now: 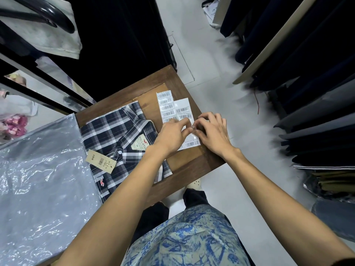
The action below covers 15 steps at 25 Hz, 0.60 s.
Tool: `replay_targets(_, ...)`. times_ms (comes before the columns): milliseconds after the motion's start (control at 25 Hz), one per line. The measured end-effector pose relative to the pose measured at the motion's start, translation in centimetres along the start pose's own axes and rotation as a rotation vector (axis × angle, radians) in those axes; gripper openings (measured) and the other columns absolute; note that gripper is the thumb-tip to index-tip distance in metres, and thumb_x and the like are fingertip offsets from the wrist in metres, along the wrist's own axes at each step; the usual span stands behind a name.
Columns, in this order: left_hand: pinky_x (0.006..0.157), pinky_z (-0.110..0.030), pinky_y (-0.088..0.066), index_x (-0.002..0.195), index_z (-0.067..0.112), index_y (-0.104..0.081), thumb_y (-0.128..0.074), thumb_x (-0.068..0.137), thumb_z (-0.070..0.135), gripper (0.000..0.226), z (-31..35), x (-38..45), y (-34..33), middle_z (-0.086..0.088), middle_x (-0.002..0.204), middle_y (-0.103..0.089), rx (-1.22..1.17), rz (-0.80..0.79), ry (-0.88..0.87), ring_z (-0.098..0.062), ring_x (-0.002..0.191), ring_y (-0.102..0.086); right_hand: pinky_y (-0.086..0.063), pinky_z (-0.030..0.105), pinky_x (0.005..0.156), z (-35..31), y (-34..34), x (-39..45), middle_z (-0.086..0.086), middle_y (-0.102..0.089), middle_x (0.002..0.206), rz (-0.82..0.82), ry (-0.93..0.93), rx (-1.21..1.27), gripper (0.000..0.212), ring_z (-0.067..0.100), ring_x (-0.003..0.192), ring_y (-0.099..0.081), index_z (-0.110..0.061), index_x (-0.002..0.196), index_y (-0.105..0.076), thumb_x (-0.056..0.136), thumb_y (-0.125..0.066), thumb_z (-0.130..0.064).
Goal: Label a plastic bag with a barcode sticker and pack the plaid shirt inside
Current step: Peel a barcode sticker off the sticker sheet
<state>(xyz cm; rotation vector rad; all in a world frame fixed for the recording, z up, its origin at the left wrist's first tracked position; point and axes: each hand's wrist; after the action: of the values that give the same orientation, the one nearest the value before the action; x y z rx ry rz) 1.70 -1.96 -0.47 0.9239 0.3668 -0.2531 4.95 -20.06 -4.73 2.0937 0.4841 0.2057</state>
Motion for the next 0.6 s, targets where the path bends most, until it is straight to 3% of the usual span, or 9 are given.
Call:
replay_targets(120,0.095,-0.052,-0.049,0.102,0.035,-0.057,-0.047,0.098,0.056,0.024,-0.2,-0.6,0.9,-0.009,0.111,-0.064,-0.018,0.033,-0.020,-0.038,0.108,-0.058,-0.031,0.029,0.090,0.0,0.5,-0.2,-0.014,-0.059,0.119,0.018,-0.037,0.138,0.012,0.018,0.110,-0.045,-0.034,0.099,-0.069,0.090,-0.072,-0.042)
replay_targets(240,0.091,-0.050,-0.050,0.101,0.028,-0.063,-0.049,0.098,0.055,0.031,-0.9,-1.6,1.6,-0.005,0.108,-0.065,-0.047,0.137,-0.037,-0.033,0.105,-0.060,-0.037,0.019,0.095,-0.4,1.6,-0.1,-0.015,-0.062,0.117,-0.027,-0.104,0.465,0.010,0.012,0.113,-0.049,-0.036,0.098,-0.071,0.090,-0.076,-0.037)
replay_targets(440,0.075,-0.027,-0.041,0.095,0.028,-0.066,-0.060,0.100,0.042,0.016,-1.7,-3.5,3.6,0.011,0.089,-0.058,-0.231,0.274,0.015,-0.004,0.082,-0.056,-0.049,0.015,0.081,-3.8,3.0,1.4,-0.009,-0.073,0.100,-0.110,-0.151,0.845,0.008,-0.005,0.085,-0.065,-0.019,0.102,-0.073,0.095,-0.072,-0.015)
replay_targets(600,0.069,-0.024,-0.041,0.088,0.030,-0.066,-0.059,0.099,0.046,0.021,-3.0,-5.9,5.3,0.006,0.086,-0.064,-0.319,0.351,0.106,-0.002,0.074,-0.054,-0.055,0.023,0.091,-7.4,2.2,2.4,-0.006,-0.077,0.108,-0.128,-0.154,0.919,0.013,0.007,0.102,-0.071,-0.021,0.106,-0.076,0.096,-0.071,-0.015)
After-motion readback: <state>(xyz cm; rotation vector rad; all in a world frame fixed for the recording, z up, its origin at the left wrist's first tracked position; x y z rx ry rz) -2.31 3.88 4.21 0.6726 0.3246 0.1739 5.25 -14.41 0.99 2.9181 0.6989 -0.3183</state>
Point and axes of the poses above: each hand's wrist, its own x-axis towards the middle knuckle, its own y-axis out of the back of the hand, z = x × y
